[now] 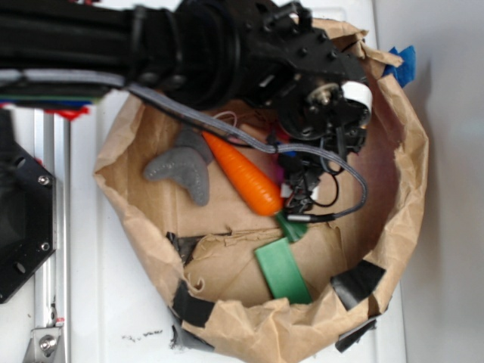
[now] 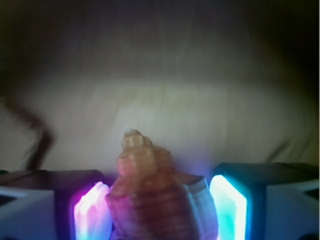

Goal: Grab the shell.

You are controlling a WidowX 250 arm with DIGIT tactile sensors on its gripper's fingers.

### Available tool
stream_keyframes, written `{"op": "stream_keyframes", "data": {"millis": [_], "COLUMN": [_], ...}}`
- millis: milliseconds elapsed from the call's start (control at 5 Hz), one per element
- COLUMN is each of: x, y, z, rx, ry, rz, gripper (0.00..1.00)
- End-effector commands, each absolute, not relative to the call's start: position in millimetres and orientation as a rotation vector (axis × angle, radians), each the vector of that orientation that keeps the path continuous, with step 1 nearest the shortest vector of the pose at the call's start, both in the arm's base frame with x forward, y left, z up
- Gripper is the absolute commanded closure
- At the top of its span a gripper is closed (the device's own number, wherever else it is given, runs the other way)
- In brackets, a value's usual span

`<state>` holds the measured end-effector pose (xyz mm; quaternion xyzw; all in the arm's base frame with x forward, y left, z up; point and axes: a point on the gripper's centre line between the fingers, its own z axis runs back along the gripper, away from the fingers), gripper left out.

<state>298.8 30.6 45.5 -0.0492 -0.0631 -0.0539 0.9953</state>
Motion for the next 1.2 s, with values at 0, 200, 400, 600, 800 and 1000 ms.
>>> {"op": "stream_keyframes", "data": {"millis": [0, 200, 400, 600, 800, 1000], "x": [271, 266, 265, 264, 266, 266], "y": [-13, -15, -9, 1, 5, 5], "z": [117, 136, 144, 152, 153, 149], "rx": [-0.041, -0.042, -0.033, -0.050, -0.066, -0.040], "ry": [-0.120, -0.116, -0.144, -0.153, -0.148, -0.152], "rz": [-0.025, -0.028, -0.001, 0.055, 0.072, 0.082], "gripper": [1.00, 1.00, 1.00, 1.00, 1.00, 1.00]}}
